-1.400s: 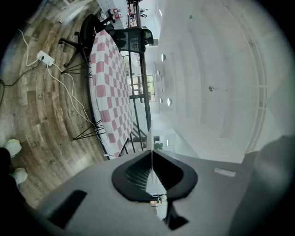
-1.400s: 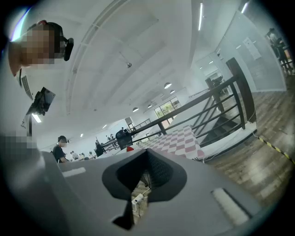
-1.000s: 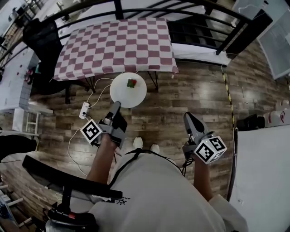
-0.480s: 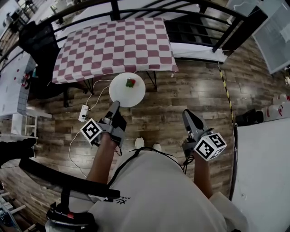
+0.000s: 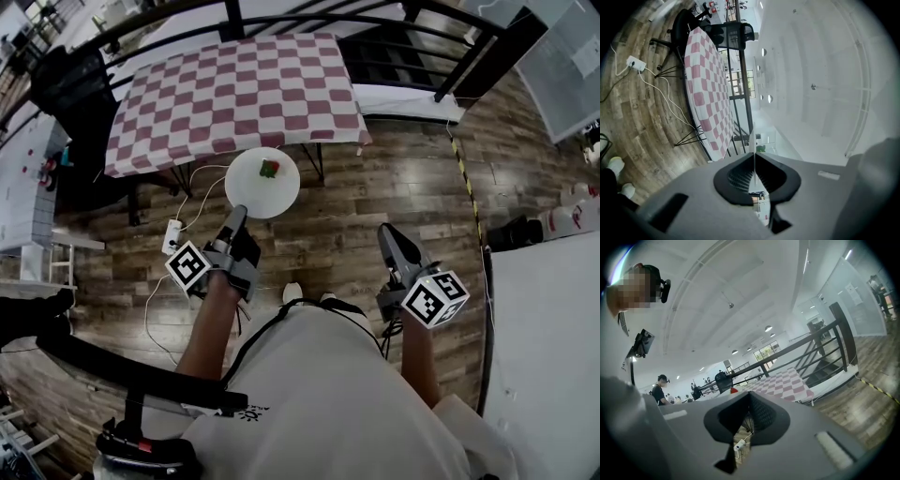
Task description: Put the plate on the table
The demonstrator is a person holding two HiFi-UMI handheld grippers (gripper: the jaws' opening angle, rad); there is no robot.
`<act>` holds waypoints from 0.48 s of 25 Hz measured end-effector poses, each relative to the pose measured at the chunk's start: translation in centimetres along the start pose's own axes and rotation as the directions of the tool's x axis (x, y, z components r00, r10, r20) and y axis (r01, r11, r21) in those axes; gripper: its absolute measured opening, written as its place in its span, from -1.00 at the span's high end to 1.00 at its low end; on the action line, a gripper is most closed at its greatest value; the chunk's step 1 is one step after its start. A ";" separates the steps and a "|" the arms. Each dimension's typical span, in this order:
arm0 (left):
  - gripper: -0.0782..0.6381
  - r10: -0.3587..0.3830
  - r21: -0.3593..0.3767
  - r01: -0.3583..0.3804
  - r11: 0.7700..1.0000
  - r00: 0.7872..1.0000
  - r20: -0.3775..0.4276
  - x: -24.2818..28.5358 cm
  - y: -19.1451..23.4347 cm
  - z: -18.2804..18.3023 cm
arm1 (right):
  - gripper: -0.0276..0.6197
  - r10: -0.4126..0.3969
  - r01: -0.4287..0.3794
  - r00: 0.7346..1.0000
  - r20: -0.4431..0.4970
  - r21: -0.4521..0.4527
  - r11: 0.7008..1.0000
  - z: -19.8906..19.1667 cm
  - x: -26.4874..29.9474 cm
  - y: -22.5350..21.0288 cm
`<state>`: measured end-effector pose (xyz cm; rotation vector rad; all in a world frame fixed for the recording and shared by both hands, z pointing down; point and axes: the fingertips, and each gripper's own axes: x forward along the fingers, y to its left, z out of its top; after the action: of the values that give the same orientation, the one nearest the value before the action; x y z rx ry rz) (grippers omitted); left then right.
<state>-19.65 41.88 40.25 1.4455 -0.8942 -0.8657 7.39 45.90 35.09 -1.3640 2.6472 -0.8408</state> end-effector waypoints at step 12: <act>0.73 -0.004 -0.018 0.003 1.000 1.000 -0.005 -1.3 1.1 3.0 | 0.89 -0.020 0.020 0.999 -0.027 -0.016 1.000 -0.9 2.1 2.6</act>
<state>-22.93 41.68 41.17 1.4334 -0.8779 -0.8702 3.99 45.88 34.99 -1.3949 2.6705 -0.8486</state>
